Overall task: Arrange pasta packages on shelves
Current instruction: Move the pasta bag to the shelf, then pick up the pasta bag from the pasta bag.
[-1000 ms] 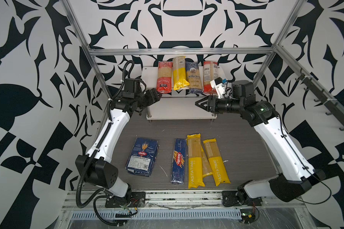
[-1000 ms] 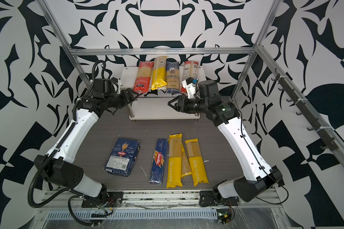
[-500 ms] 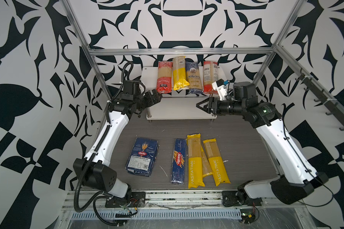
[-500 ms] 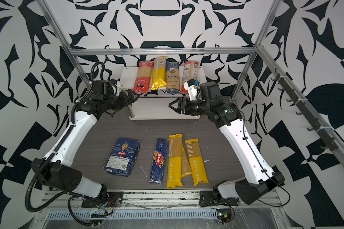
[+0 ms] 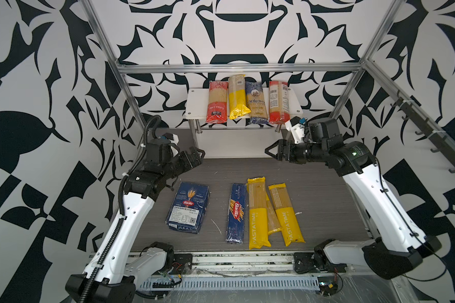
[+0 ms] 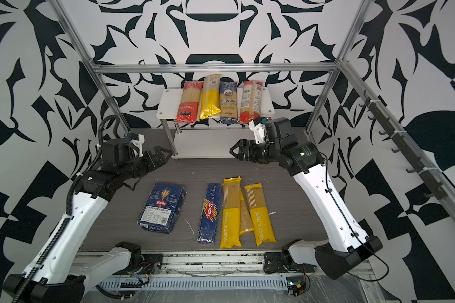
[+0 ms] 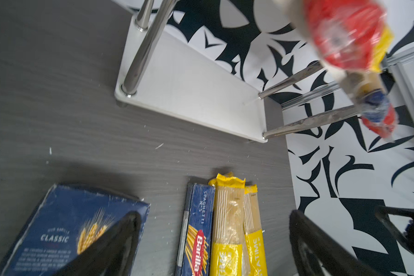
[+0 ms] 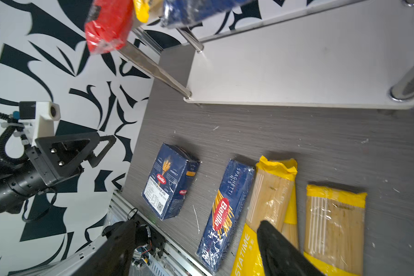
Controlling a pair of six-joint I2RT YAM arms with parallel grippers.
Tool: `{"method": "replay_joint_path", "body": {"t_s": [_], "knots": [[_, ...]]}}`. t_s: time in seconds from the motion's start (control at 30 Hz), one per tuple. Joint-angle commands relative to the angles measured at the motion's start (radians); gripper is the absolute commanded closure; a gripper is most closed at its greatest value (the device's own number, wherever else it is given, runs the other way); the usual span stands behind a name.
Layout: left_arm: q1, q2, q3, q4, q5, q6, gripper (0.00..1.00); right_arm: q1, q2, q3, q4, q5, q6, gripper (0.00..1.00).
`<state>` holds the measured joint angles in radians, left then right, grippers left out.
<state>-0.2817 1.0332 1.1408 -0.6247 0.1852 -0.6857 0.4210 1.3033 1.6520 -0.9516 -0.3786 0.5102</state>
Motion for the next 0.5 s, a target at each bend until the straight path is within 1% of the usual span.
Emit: {"method": "replay_joint_path", "body": {"t_s": [0.0,0.1,0.23,0.33,0.4,0.47], "knots": [[-0.069,-0.035,-0.064,0.024,-0.026,-0.072,0.01,0.008,-0.018,-0.022,-0.071,0.096,-0.01,0.15],[-0.193,-0.027,-0.09,0.028,-0.106,-0.097,0.01,0.009,-0.025,-0.035,-0.109,0.162,0.006,0.13],[-0.335,0.02,-0.141,0.096,-0.152,-0.17,0.01,0.007,-0.023,-0.02,-0.179,0.25,0.024,0.12],[-0.446,0.074,-0.174,0.161,-0.19,-0.217,0.01,0.007,-0.031,-0.024,-0.206,0.267,0.029,0.11],[-0.531,0.121,-0.191,0.22,-0.215,-0.225,0.01,0.006,-0.042,-0.031,-0.233,0.292,0.027,0.1],[-0.615,0.181,-0.195,0.259,-0.268,-0.222,0.01,-0.002,-0.056,-0.042,-0.263,0.323,0.02,0.09]]}}
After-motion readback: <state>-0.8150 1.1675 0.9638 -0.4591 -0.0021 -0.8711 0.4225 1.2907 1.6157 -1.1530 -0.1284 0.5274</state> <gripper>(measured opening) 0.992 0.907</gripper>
